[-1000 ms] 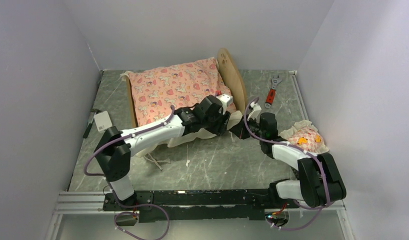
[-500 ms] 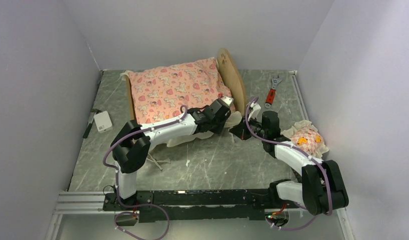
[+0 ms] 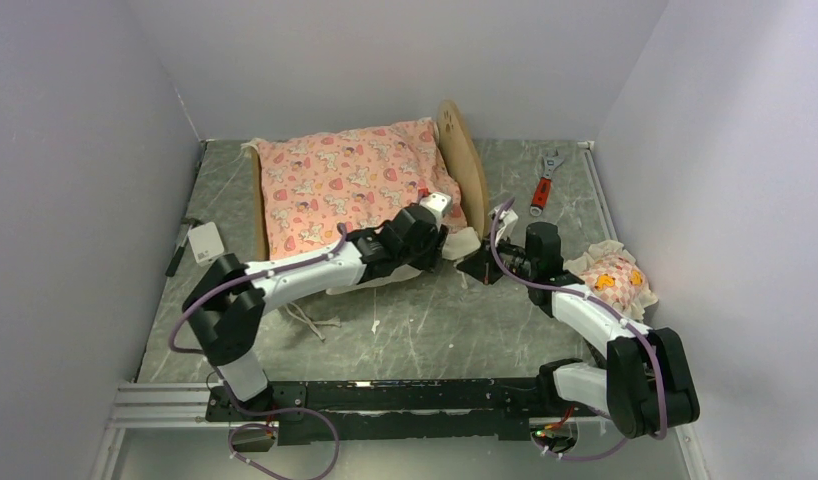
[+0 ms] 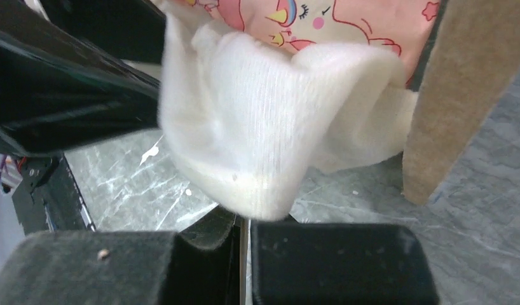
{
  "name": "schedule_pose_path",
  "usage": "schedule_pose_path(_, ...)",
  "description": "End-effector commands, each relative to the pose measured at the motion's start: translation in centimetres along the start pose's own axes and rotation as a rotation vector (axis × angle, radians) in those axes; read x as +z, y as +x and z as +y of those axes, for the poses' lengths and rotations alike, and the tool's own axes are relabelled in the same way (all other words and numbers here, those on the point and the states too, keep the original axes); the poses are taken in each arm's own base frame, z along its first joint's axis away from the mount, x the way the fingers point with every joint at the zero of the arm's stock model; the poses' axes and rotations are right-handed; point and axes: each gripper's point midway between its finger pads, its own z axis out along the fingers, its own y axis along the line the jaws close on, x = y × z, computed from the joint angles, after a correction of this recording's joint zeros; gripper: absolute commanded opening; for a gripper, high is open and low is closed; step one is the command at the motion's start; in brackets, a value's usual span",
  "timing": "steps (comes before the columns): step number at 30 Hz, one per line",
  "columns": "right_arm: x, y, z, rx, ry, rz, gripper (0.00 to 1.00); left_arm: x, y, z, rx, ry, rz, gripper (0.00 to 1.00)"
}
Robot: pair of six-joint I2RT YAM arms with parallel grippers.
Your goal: Set up the pet bed
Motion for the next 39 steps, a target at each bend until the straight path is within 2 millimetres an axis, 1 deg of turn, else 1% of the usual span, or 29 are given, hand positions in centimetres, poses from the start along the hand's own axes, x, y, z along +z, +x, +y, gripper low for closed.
schedule_pose_path(1,-0.1,-0.6,2.6,-0.088,-0.149,0.033,0.02,-3.1,-5.6,-2.6,0.091,0.169,-0.196,0.48)
schedule_pose_path(4,-0.1,-0.5,3.0,-0.156,-0.190,0.013,0.02,-3.2,-5.2,-3.1,0.131,0.212,-0.194,0.47)
schedule_pose_path(6,-0.2,-0.3,3.3,-0.196,-0.216,-0.002,0.02,-2.8,-5.1,-3.2,0.138,0.217,-0.191,0.47)
schedule_pose_path(8,-0.2,-0.2,3.4,-0.224,-0.232,-0.012,0.02,-1.9,-5.0,-2.7,0.126,0.175,-0.174,0.46)
schedule_pose_path(10,-0.1,-0.1,3.4,-0.235,-0.239,-0.017,0.02,-0.8,-5.1,-1.6,0.091,0.096,-0.162,0.43)
schedule_pose_path(11,-0.1,0.0,3.4,-0.237,-0.242,-0.014,0.01,-0.6,-5.2,-1.3,0.078,0.079,-0.154,0.41)
schedule_pose_path(13,0.0,0.2,3.3,-0.229,-0.247,-0.006,0.01,-0.8,-5.4,-2.1,0.074,0.117,-0.157,0.40)
schedule_pose_path(15,0.1,0.2,3.3,-0.224,-0.248,-0.005,0.00,-1.5,-5.6,-3.1,0.060,0.185,-0.183,0.42)
schedule_pose_path(17,0.1,0.3,3.3,-0.227,-0.250,-0.006,0.00,-2.1,-4.9,-3.1,0.026,0.202,-0.185,0.43)
schedule_pose_path(19,0.1,0.3,3.3,-0.231,-0.248,-0.011,0.00,-2.6,-4.5,-2.9,-0.033,0.198,-0.186,0.41)
schedule_pose_path(20,0.1,0.2,3.3,-0.232,-0.245,-0.014,0.00,-2.8,-4.5,-2.6,-0.096,0.179,-0.189,0.39)
schedule_pose_path(21,0.1,0.2,3.2,-0.231,-0.244,-0.015,0.00,-2.8,-4.3,-2.2,-0.177,0.152,-0.185,0.38)
schedule_pose_path(23,0.2,0.2,3.2,-0.230,-0.242,-0.016,0.00,-2.7,-3.2,-1.8,-0.357,0.112,-0.146,0.38)
schedule_pose_path(24,0.2,0.2,3.2,-0.227,-0.241,-0.015,0.00,-2.7,-2.5,-1.8,-0.426,0.112,-0.133,0.38)
schedule_pose_path(26,0.1,0.3,3.2,-0.227,-0.241,-0.016,0.00,-3.2,-2.2,-2.9,-0.557,0.160,-0.159,0.41)
schedule_pose_path(29,0.0,0.3,3.2,-0.232,-0.236,-0.023,0.00,-3.4,-1.8,-4.2,-0.626,0.177,-0.182,0.46)
schedule_pose_path(31,0.0,0.2,3.3,-0.237,-0.234,-0.028,0.00,-2.9,-1.5,-4.2,-0.653,0.143,-0.164,0.48)
schedule_pose_path(36,0.0,0.3,3.3,-0.236,-0.237,-0.028,0.00,-1.8,-2.5,-4.8,-0.690,0.166,-0.201,0.49)
schedule_pose_path(39,-0.1,0.3,3.3,-0.239,-0.235,-0.032,0.00,-1.1,-2.3,-4.8,-0.700,0.151,-0.190,0.49)
